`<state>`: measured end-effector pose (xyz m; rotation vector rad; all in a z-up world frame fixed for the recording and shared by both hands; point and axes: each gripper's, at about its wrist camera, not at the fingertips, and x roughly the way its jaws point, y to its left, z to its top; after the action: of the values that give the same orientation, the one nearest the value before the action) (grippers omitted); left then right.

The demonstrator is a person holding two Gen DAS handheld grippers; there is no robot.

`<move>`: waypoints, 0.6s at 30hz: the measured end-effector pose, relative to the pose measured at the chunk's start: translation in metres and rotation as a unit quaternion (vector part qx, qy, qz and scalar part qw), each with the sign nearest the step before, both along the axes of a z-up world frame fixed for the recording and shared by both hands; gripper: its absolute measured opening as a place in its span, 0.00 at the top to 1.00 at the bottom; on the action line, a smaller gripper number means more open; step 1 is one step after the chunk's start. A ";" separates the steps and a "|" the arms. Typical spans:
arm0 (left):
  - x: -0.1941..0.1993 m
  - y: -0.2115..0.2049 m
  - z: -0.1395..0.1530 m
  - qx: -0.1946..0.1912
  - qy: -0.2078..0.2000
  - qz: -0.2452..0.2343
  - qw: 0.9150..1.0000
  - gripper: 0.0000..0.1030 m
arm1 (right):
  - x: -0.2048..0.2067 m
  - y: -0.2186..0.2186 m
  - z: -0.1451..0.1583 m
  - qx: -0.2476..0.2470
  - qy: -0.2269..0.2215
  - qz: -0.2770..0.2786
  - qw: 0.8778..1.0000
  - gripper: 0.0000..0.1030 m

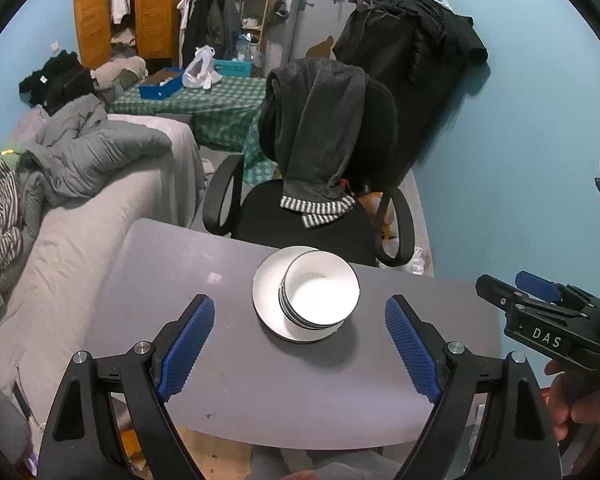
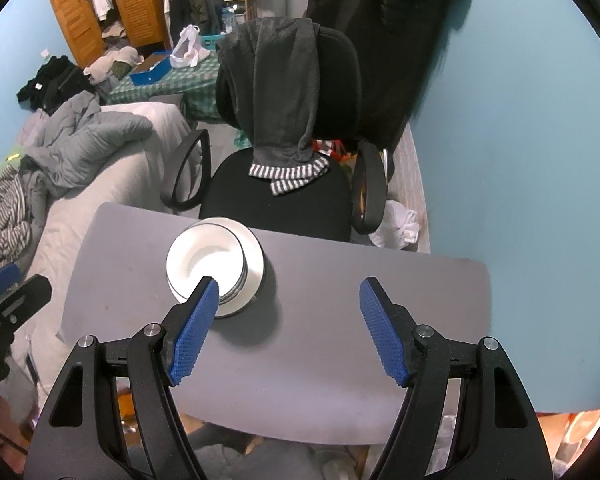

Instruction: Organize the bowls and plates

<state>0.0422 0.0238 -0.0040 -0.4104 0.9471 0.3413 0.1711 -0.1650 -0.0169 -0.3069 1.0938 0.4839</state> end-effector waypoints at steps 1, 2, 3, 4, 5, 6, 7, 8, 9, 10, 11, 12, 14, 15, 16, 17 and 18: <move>0.000 -0.001 0.001 0.003 0.000 0.000 1.000 0.14 | -0.001 0.000 0.001 0.000 0.001 0.000 1.000 0.30; 0.000 -0.001 0.001 0.005 0.001 -0.001 1.000 0.14 | -0.001 0.000 0.001 0.000 0.000 0.000 1.000 0.30; 0.000 -0.002 0.001 0.005 0.001 -0.002 1.000 0.14 | -0.002 0.001 0.001 0.000 0.000 0.001 1.000 0.30; -0.001 -0.002 0.001 0.006 0.002 -0.003 1.000 0.14 | -0.001 0.000 0.001 0.000 0.000 0.000 1.000 0.30; -0.001 -0.003 0.002 0.006 0.002 -0.005 1.000 0.14 | -0.001 0.000 0.002 0.001 0.001 0.000 1.000 0.30; 0.000 -0.003 0.001 0.006 0.002 -0.005 1.000 0.14 | -0.002 0.000 0.003 0.001 0.002 0.000 1.000 0.30; 0.000 -0.003 0.002 0.006 0.002 -0.006 1.000 0.14 | -0.003 0.001 0.004 0.002 0.001 0.001 1.000 0.30; 0.000 -0.004 0.001 0.006 0.002 -0.006 1.000 0.14 | -0.004 0.001 0.004 0.002 0.001 0.001 1.000 0.30; 0.000 -0.005 0.002 0.006 0.002 -0.007 1.000 0.14 | -0.005 0.002 0.005 0.002 0.001 0.001 1.000 0.30; 0.000 -0.005 0.002 0.006 0.002 -0.007 1.000 0.14 | -0.005 0.002 0.005 0.002 0.002 0.001 1.000 0.30; 0.000 -0.005 0.002 0.006 0.003 -0.007 1.000 0.14 | -0.004 0.001 0.004 0.002 0.002 0.000 1.000 0.30; 0.000 -0.005 0.002 0.005 0.003 -0.007 1.000 0.14 | -0.005 0.002 0.005 0.002 0.002 0.000 1.000 0.30; -0.001 -0.005 0.003 0.004 0.002 -0.007 1.000 0.14 | -0.004 0.001 0.004 0.002 0.002 0.000 1.000 0.30; -0.001 -0.005 0.004 0.003 0.002 -0.008 1.000 0.14 | -0.004 0.001 0.004 0.001 0.002 0.000 1.000 0.30; -0.001 -0.005 0.004 0.004 0.003 -0.008 1.000 0.14 | -0.004 0.001 0.004 0.002 0.003 0.000 1.000 0.30; -0.002 -0.005 0.005 0.004 0.003 -0.008 1.000 0.14 | -0.004 0.001 0.004 0.002 0.003 0.000 1.000 0.30; -0.002 -0.005 0.006 0.004 0.002 -0.008 1.000 0.14 | -0.005 0.002 0.005 0.002 0.003 0.000 1.000 0.30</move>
<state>0.0400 0.0184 0.0018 -0.3943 0.9519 0.3317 0.1662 -0.1633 -0.0119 -0.3015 1.0983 0.4874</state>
